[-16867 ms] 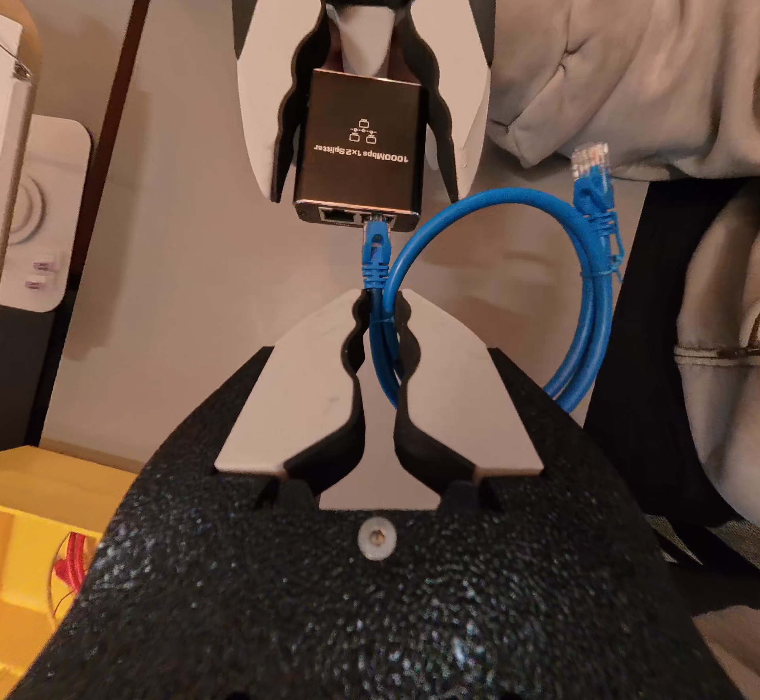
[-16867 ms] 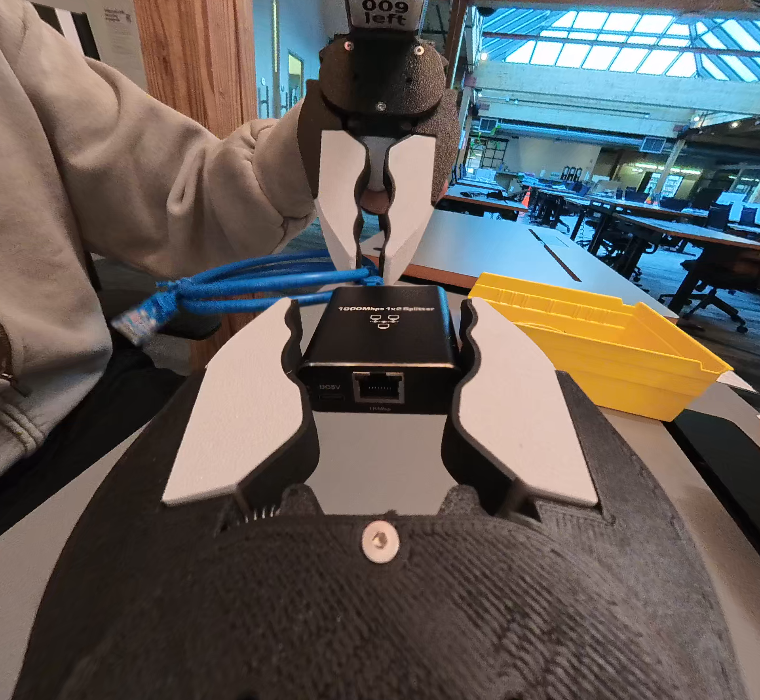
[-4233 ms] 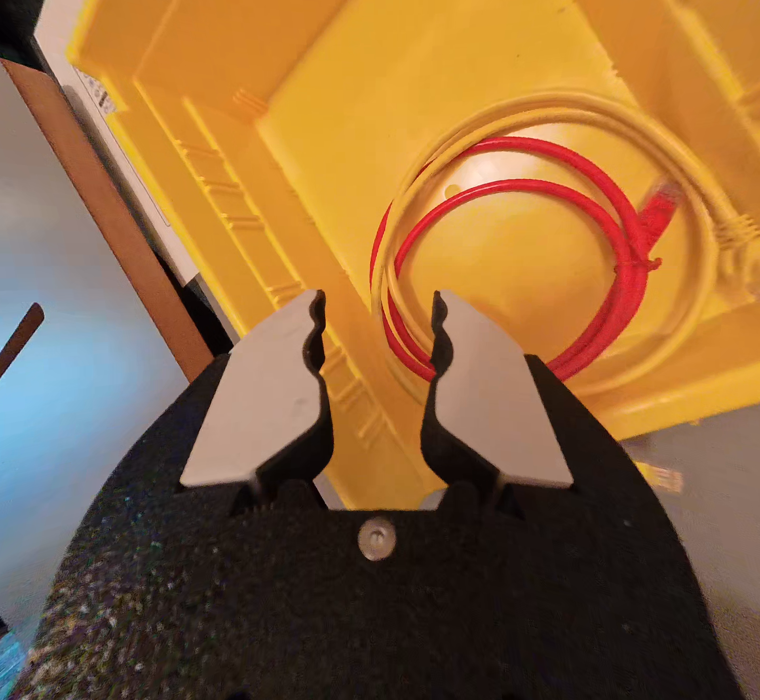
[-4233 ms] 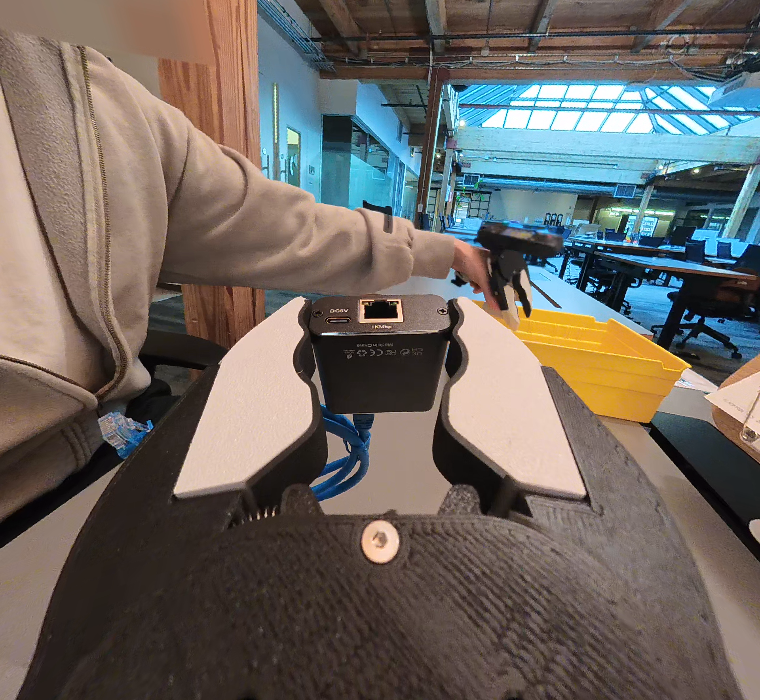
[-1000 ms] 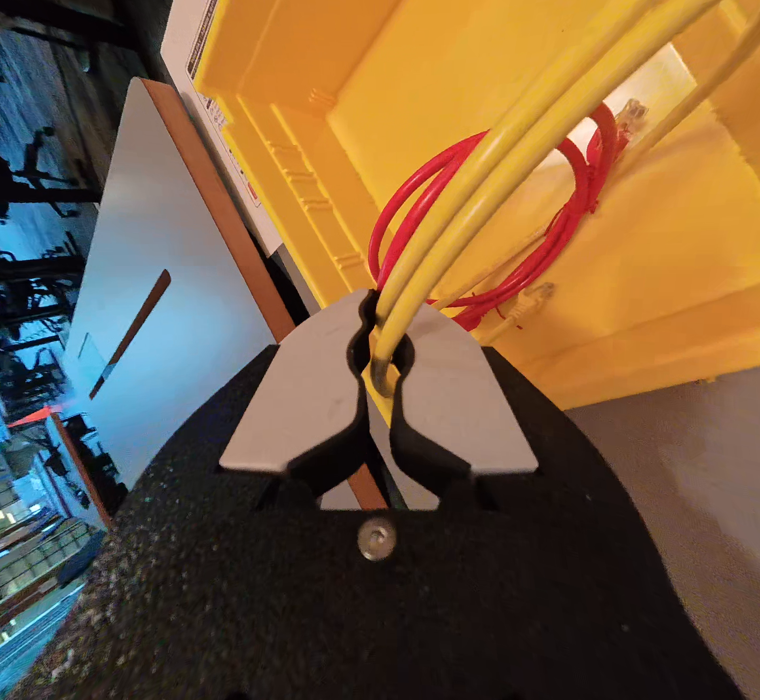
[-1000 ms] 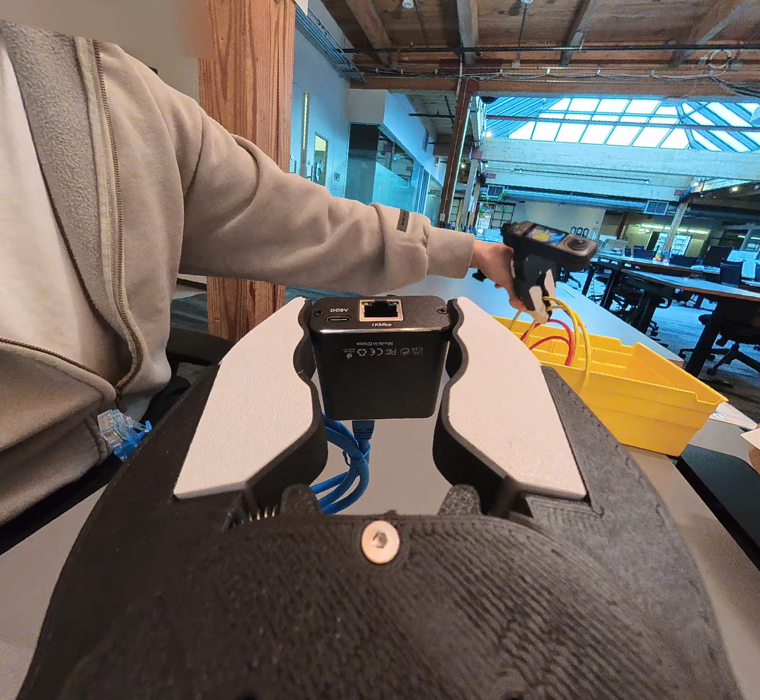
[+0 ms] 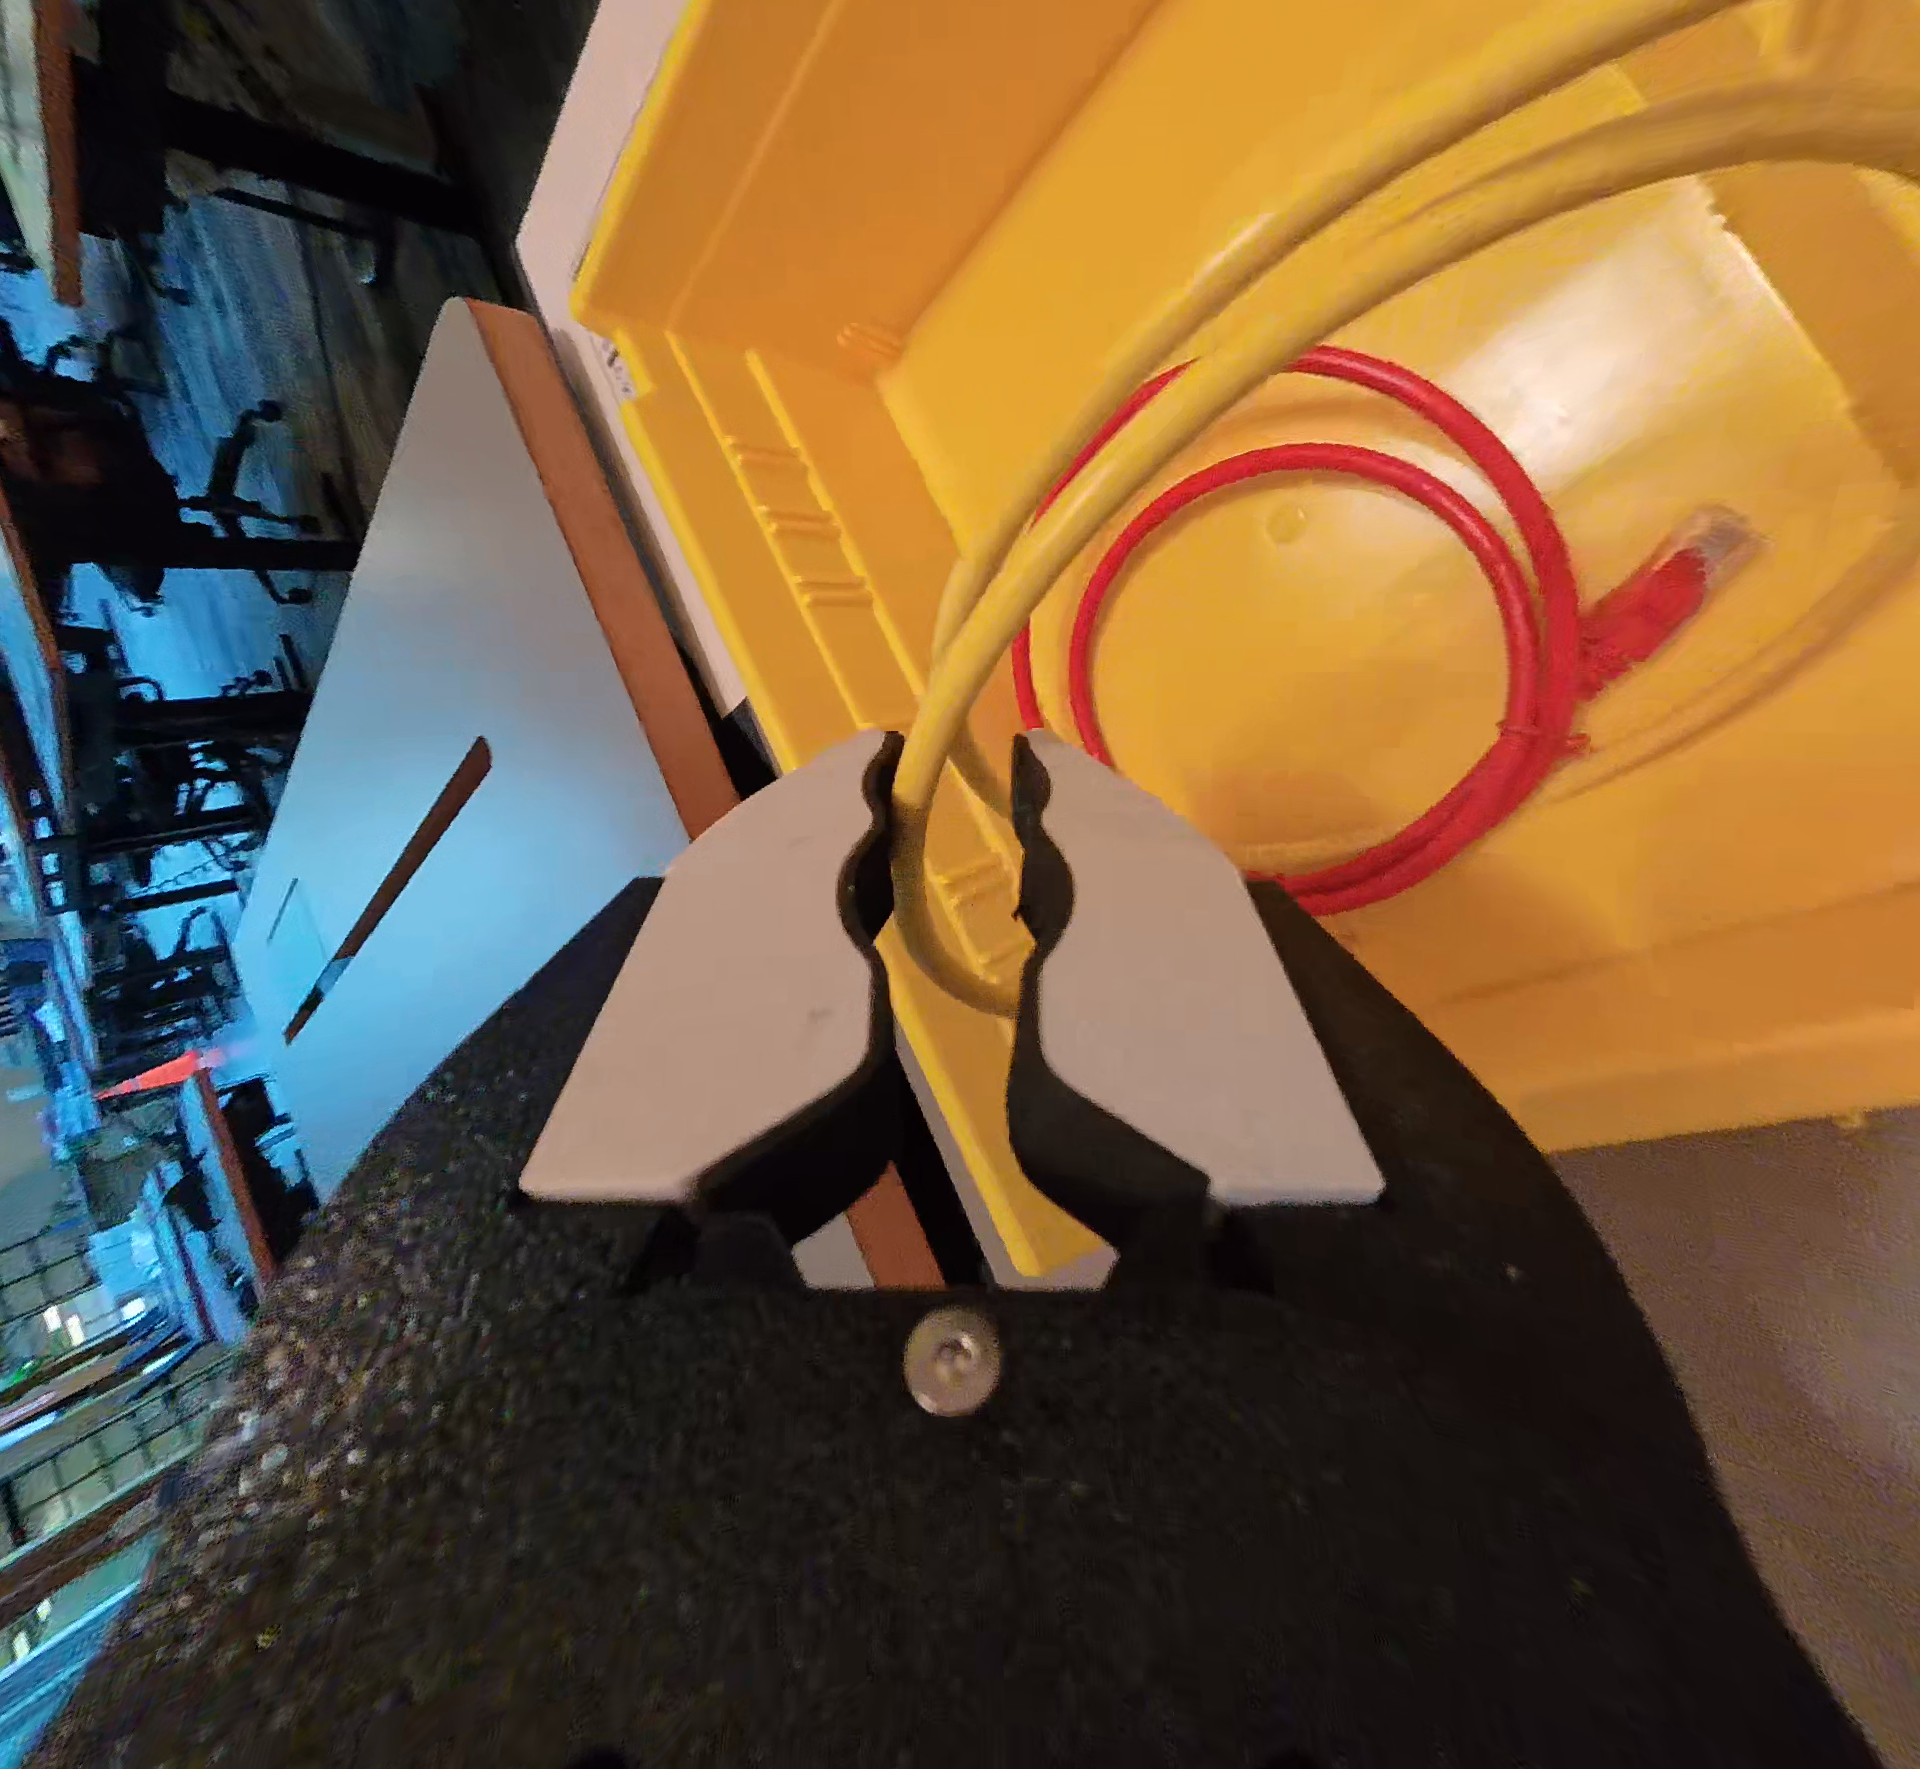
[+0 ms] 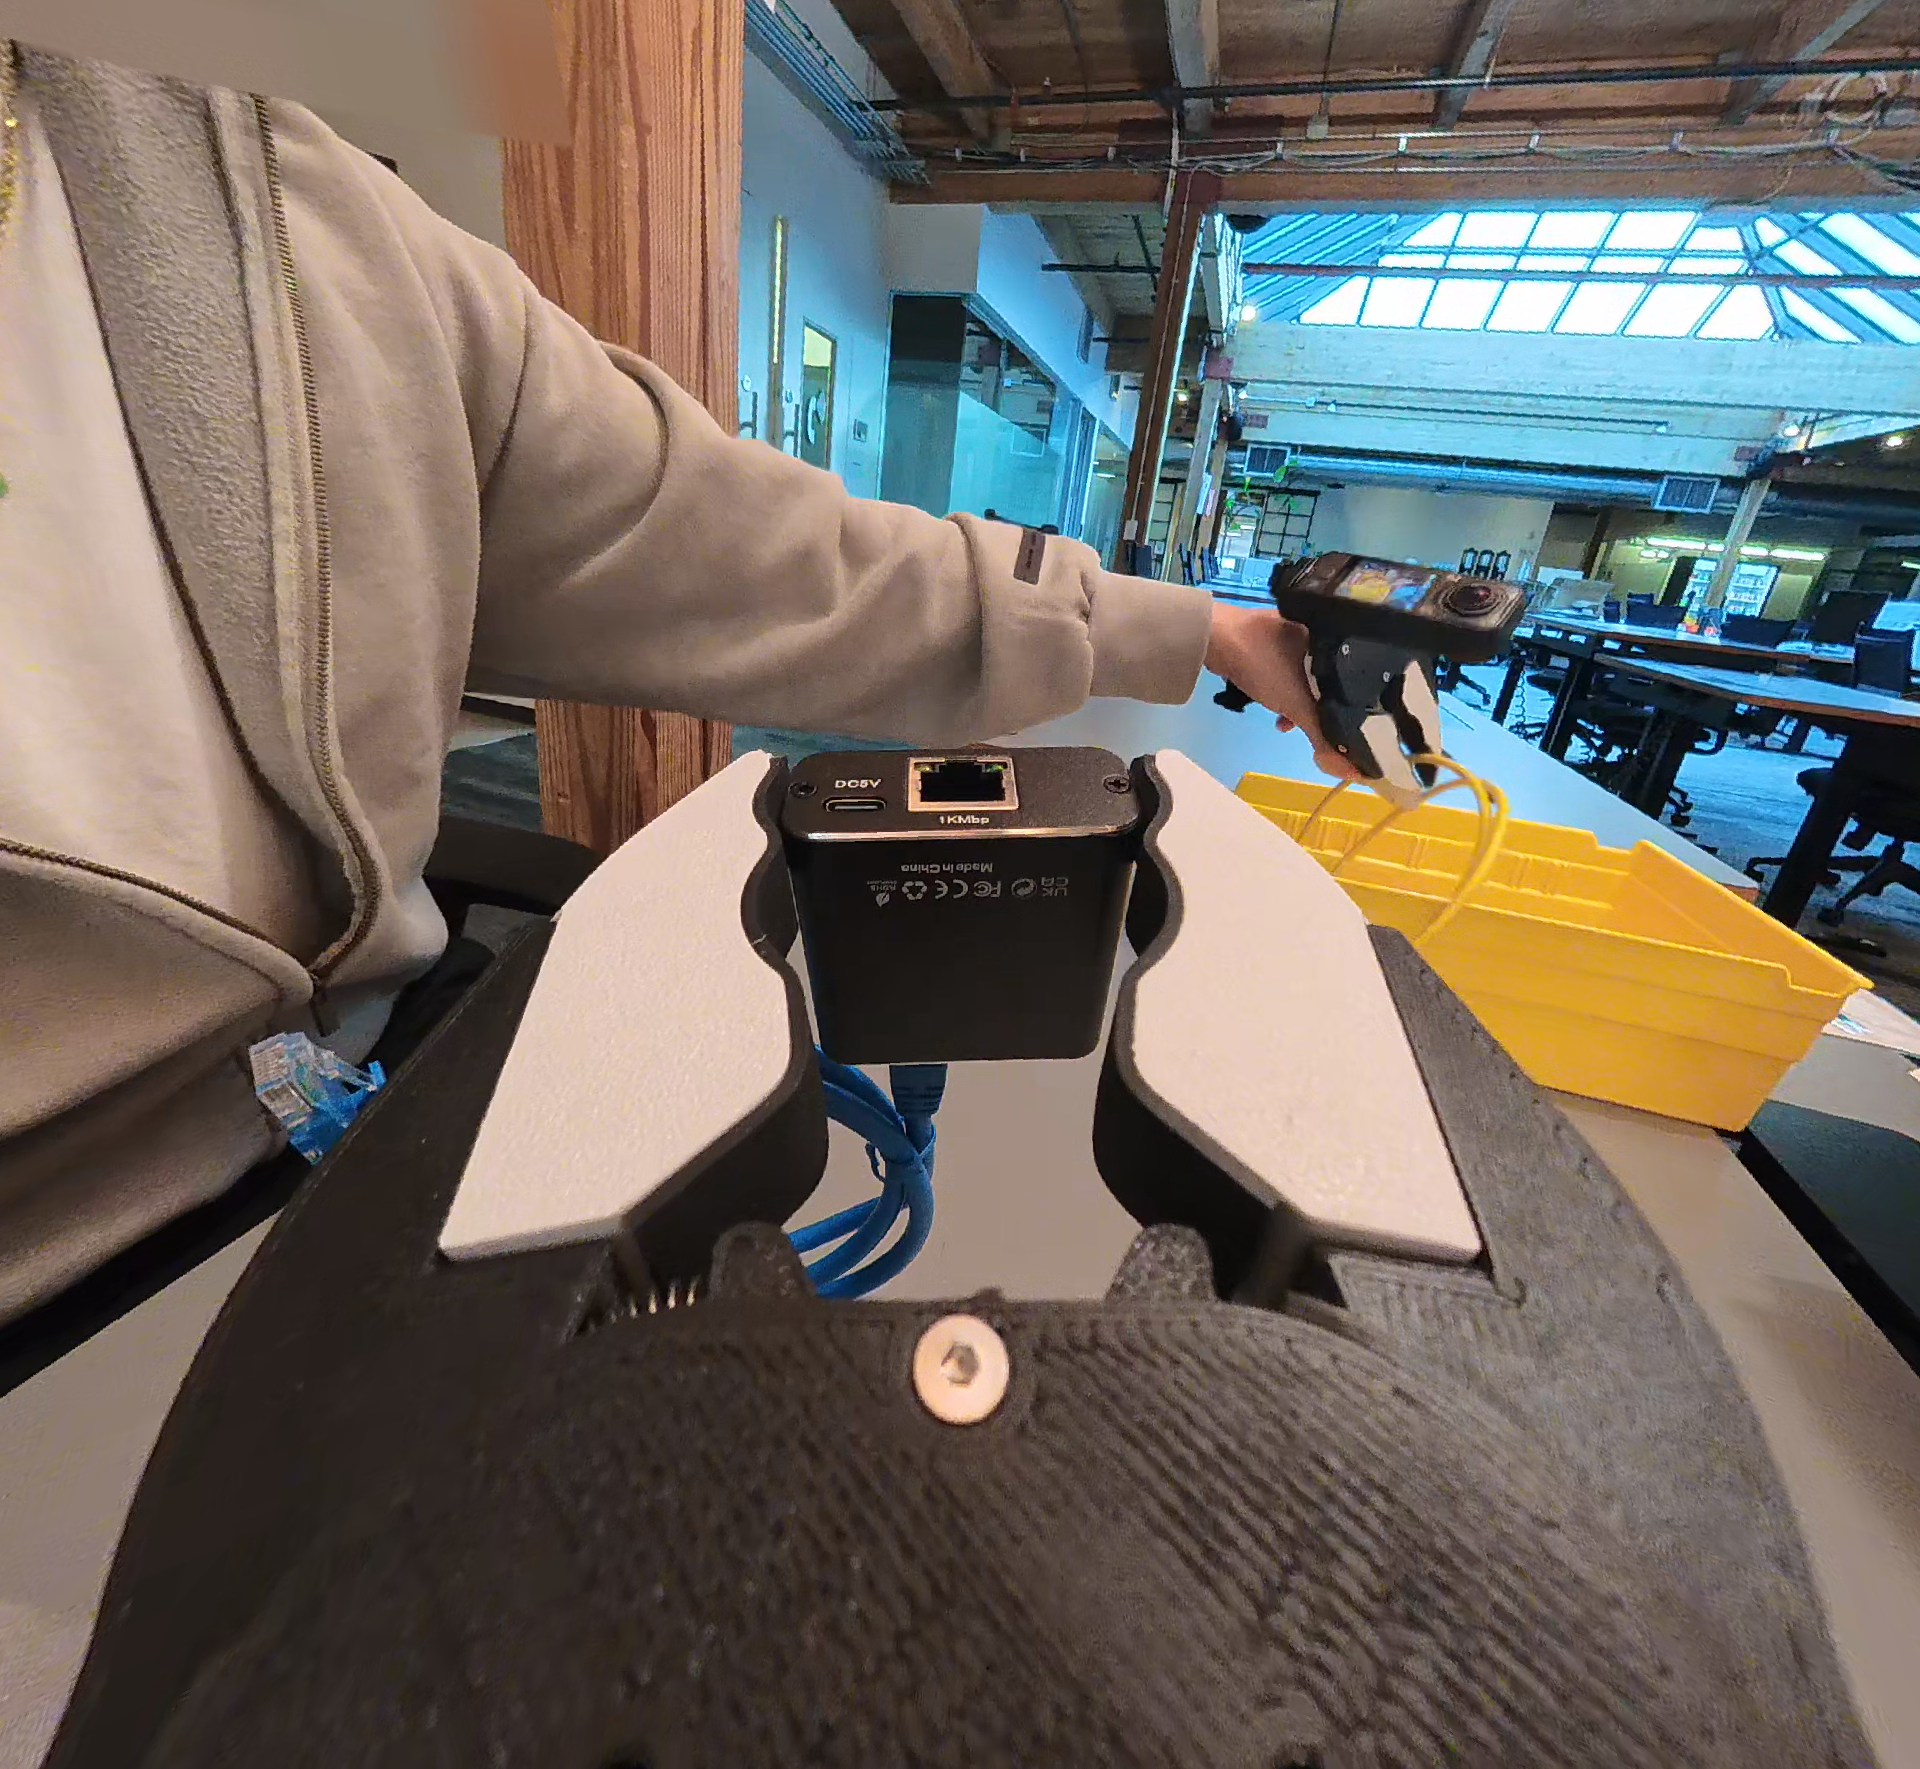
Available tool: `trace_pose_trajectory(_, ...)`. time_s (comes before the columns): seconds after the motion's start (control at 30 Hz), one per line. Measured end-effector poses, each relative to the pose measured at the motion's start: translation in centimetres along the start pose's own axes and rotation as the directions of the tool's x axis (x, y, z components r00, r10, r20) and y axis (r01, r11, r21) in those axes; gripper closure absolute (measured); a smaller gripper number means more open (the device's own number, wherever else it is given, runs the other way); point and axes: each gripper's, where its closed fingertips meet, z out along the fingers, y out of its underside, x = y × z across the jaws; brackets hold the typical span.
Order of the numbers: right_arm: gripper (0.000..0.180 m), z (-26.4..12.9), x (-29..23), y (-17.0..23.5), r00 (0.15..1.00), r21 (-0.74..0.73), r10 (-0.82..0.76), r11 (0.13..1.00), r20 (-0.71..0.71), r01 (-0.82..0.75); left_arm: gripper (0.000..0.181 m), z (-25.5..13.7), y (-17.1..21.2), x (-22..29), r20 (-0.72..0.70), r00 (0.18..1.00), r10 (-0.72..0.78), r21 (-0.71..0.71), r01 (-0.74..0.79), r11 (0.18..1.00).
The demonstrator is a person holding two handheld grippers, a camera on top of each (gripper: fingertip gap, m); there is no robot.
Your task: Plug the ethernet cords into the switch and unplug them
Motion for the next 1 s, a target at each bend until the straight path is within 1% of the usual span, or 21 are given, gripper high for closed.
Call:
trace_pose_trajectory(0.07,0.116,-0.1,0.1,0.1,1.0,0.0,0.004,1.0,-0.002,-0.004,0.151,-0.1,-0.4,1.0,-0.069,0.998,0.002,0.025,0.0,1.0)
trace_pose_trajectory(0.1,0.116,-0.1,0.1,0.2,1.0,0.0,0.006,1.0,-0.004,-0.006,0.152,-0.2,-0.2,0.8,-0.06,0.998,0.0,0.011,0.001,1.0)
trace_pose_trajectory(0.17,0.116,-0.2,0.3,0.4,1.0,-0.004,0.011,1.0,-0.008,-0.011,0.146,-0.5,0.3,-1.5,0.085,0.996,-0.024,-0.021,0.026,0.999)
trace_pose_trajectory(0.2,0.116,-0.3,0.3,0.5,1.0,-0.006,0.014,1.0,-0.01,-0.014,0.145,-0.8,0.3,-2.3,0.131,0.991,-0.04,-0.011,0.042,0.999)
trace_pose_trajectory(0.23,0.116,-0.3,0.4,0.6,1.0,-0.008,0.017,1.0,-0.011,-0.017,0.145,-1.0,0.2,-2.4,0.128,0.99,-0.066,0.011,0.065,0.998)
trace_pose_trajectory(0.27,0.116,-0.3,0.4,0.7,1.0,-0.009,0.02,1.0,-0.012,-0.02,0.146,-1.0,0.1,-1.7,0.065,0.993,-0.095,0.034,0.093,0.995)
trace_pose_trajectory(0.3,0.116,-0.4,0.5,0.8,1.0,-0.01,0.023,1.0,-0.013,-0.023,0.146,-0.9,0.0,-0.2,-0.053,0.992,-0.116,0.048,0.119,0.992)
trace_pose_trajectory(0.33,0.116,-0.4,0.5,0.8,1.0,-0.01,0.026,1.0,-0.014,-0.026,0.146,-0.9,0.0,1.8,-0.192,0.973,-0.127,0.049,0.139,0.989)
trace_pose_trajectory(0.4,0.116,-0.4,0.6,1.0,0.999,-0.01,0.031,0.999,-0.013,-0.031,0.145,-1.2,0.1,6.1,-0.438,0.894,-0.09,0.038,0.119,0.992)
trace_pose_trajectory(0.43,0.116,-0.4,0.6,1.1,0.999,-0.013,0.032,0.999,-0.014,-0.032,0.144,-1.0,0.4,7.6,-0.497,0.866,-0.058,0.035,0.087,0.996)
trace_pose_trajectory(0.5,0.116,-0.3,0.7,1.2,0.999,-0.019,0.034,0.999,-0.016,-0.035,0.142,0.2,1.4,9.3,-0.514,0.857,0.012,0.018,-0.003,1.0)
trace_pose_trajectory(0.57,0.116,-0.3,0.7,1.4,0.999,-0.022,0.037,0.999,-0.015,-0.037,0.14,1.7,2.4,10.3,-0.516,0.856,0.027,-0.034,-0.052,0.998)
trace_pose_trajectory(0.7,0.117,-0.4,0.7,1.4,0.999,-0.029,0.036,0.999,-0.018,-0.037,0.14,3.3,1.8,11.9,-0.576,0.815,-0.064,-0.082,0.02,0.996)
trace_pose_trajectory(0.77,0.117,-0.5,0.8,1.4,0.999,-0.024,0.039,0.999,-0.018,-0.039,0.135,3.6,1.7,12.4,-0.59,0.804,-0.078,-0.106,0.018,0.994)
trace_pose_trajectory(0.83,0.116,-0.5,0.8,1.5,0.999,-0.024,0.042,0.999,-0.02,-0.043,0.138,3.9,1.7,13.0,-0.603,0.794,-0.074,-0.129,-0.006,0.992)
trace_pose_trajectory(0.9,0.116,-0.5,0.8,1.6,0.999,-0.026,0.044,0.999,-0.02,-0.044,0.132,4.0,2.4,12.8,-0.592,0.803,-0.065,-0.175,-0.05,0.983)
trace_pose_trajectory(0.97,0.117,-0.6,0.8,1.5,0.999,-0.026,0.039,0.999,-0.02,-0.04,0.135,3.7,2.3,11.5,-0.552,0.834,-0.03,-0.154,-0.067,0.986)
trace_pose_trajectory(1.0,0.117,-0.6,0.8,1.4,0.999,-0.025,0.036,0.999,-0.022,-0.037,0.141,3.3,2.1,10.9,-0.548,0.836,-0.016,-0.122,-0.062,0.991)
